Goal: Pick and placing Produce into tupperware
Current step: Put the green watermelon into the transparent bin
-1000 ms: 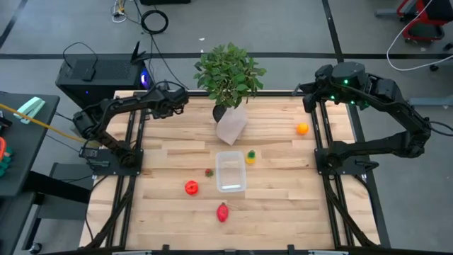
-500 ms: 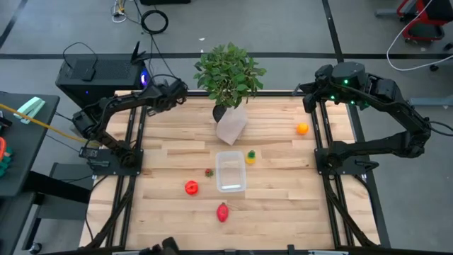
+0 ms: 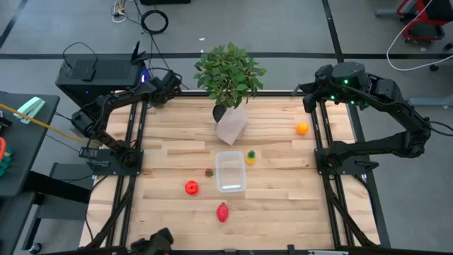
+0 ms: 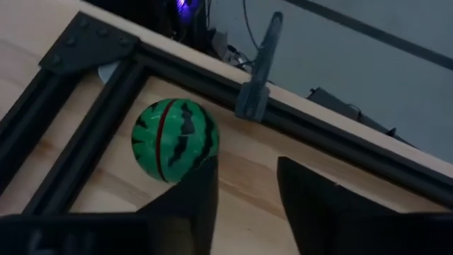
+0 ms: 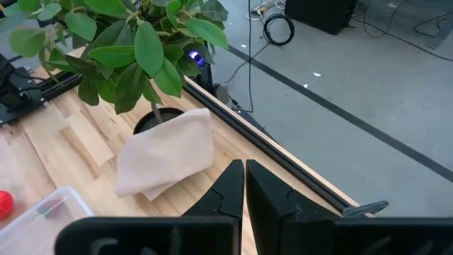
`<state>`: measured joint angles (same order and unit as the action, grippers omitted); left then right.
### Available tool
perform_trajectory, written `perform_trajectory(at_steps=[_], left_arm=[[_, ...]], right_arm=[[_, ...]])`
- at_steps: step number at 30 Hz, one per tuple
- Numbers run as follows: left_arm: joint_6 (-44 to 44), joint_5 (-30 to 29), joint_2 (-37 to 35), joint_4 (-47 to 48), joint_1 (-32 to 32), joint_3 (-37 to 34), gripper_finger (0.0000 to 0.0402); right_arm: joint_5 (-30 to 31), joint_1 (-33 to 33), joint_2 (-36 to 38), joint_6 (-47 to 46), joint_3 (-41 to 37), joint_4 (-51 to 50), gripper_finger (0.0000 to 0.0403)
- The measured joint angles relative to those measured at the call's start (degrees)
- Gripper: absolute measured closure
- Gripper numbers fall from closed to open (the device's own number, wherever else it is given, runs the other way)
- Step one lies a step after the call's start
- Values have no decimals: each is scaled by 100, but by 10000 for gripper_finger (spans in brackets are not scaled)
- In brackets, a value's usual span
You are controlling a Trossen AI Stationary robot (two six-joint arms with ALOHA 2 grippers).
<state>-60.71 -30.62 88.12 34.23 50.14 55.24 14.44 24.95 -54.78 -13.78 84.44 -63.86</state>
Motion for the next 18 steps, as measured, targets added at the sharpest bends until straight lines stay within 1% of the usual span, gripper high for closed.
perform_trajectory(at_steps=[6, 9, 14, 18], left_arm=[[-37, 48, 0, 14, 121, 0, 162], [153, 45, 4, 14, 176, 0, 133], [329, 87, 216, 21, 157, -2, 102], [326, 280, 400, 26, 34, -2, 86]], right_arm=[[-30, 2, 0, -10, 0, 0, 380], [-158, 1, 0, -15, 0, 0, 380], [-241, 2, 1, -22, 0, 0, 380], [-254, 2, 2, -22, 0, 0, 380]])
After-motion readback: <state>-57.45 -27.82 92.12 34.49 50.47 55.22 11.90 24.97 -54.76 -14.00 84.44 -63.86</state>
